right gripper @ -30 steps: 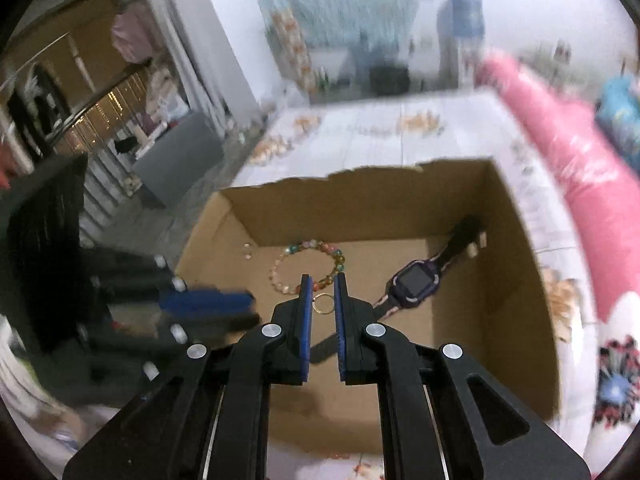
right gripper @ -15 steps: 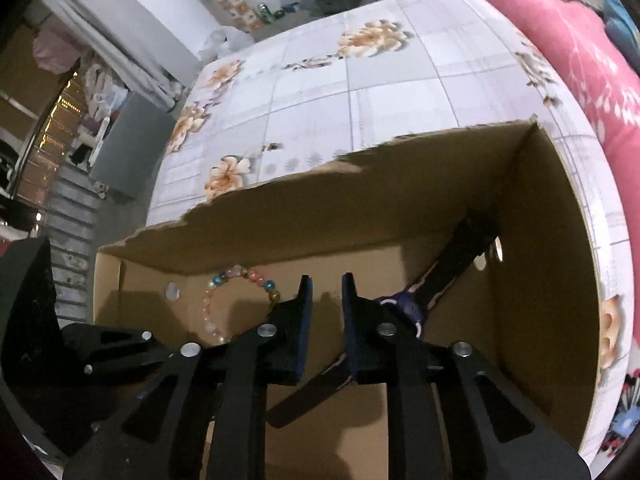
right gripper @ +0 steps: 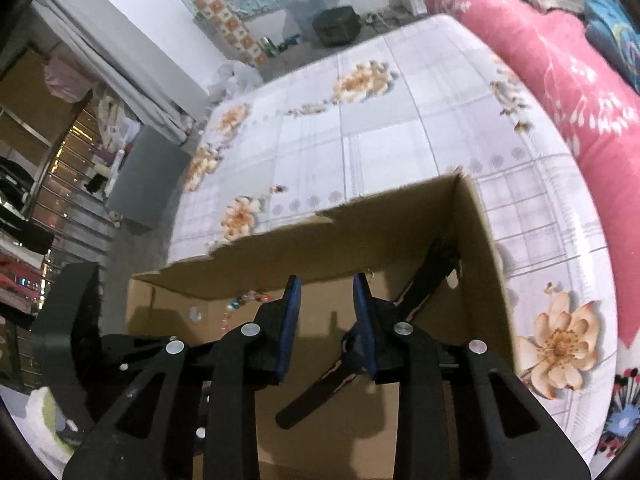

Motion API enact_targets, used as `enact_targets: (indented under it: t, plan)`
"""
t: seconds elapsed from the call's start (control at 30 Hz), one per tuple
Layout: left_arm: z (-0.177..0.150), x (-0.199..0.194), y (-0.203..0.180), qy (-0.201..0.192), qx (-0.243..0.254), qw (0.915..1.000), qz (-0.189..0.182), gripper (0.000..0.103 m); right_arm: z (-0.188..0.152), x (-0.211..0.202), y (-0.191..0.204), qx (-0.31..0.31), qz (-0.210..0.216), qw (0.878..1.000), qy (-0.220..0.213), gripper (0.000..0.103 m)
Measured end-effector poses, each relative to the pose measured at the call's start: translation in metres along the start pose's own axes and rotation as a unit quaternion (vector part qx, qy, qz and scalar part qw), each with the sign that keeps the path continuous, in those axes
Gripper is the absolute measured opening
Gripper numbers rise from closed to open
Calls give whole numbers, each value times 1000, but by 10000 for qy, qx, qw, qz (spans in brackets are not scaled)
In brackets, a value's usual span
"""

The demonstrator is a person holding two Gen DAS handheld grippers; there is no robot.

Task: Organize jewelry

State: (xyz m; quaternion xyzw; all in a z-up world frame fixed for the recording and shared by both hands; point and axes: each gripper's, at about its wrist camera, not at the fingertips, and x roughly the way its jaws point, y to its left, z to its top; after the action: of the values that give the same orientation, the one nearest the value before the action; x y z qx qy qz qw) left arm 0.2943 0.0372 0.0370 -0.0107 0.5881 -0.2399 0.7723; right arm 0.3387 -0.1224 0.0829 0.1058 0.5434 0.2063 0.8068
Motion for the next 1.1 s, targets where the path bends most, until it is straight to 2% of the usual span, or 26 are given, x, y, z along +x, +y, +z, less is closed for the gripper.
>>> enact_targets:
  t: [0.1, 0.2, 0.3, 0.37, 0.47, 0.53, 0.57, 0.67, 0.73, 0.83, 0.93, 1.0, 1.1]
  plan:
    - [-6, -21, -5, -298, 77, 9995, -24, 21, -7, -26, 4, -118, 39, 9996, -262, 29]
    - [-17, -53, -16, -700, 213, 9973, -84, 26, -22, -60, 12, -278, 111, 9977, -603, 35]
    - [-40, -91, -31, -1169, 467, 9919, -161, 43, -49, -100, 20, -442, 214, 9936, -1020, 44]
    - [-58, -113, -42, -1452, 671, 9871, -124, 62, -74, -127, 22, -524, 383, 9899, -1263, 49]
    - [-100, -144, -58, -1921, 1004, 9762, -33, 78, -117, -158, 21, -538, 646, 9850, -1508, 58]
    - [-125, -154, -61, -2080, 1113, 9718, -56, 83, -148, -170, 18, -530, 718, 9825, -1634, 66]
    - [-141, -159, -63, -2146, 1148, 9699, -81, 86, -169, -177, 16, -524, 671, 9818, -1700, 66]
    - [-174, -161, -66, -2210, 1248, 9672, -117, 92, -215, -180, 13, -552, 437, 9813, -1792, 74]
    - [-199, -155, -71, -2166, 1304, 9673, -210, 95, -247, -173, 9, -552, -102, 9809, -1861, 77]
    - [-231, -134, -74, -2023, 1241, 9712, -189, 97, -283, -151, -1, -346, -800, 9794, -1824, 79]
    - [-249, -94, -72, -1642, 920, 9816, -319, 97, -309, -122, -10, -95, -1299, 9777, -1645, 79]
    - [-255, -65, -72, -1441, 792, 9863, -82, 97, -320, -107, -13, -13, -1484, 9773, -1512, 79]
    - [-257, -29, -72, -1228, 773, 9887, 378, 97, -327, -84, -14, 37, -1690, 9777, -1250, 82]
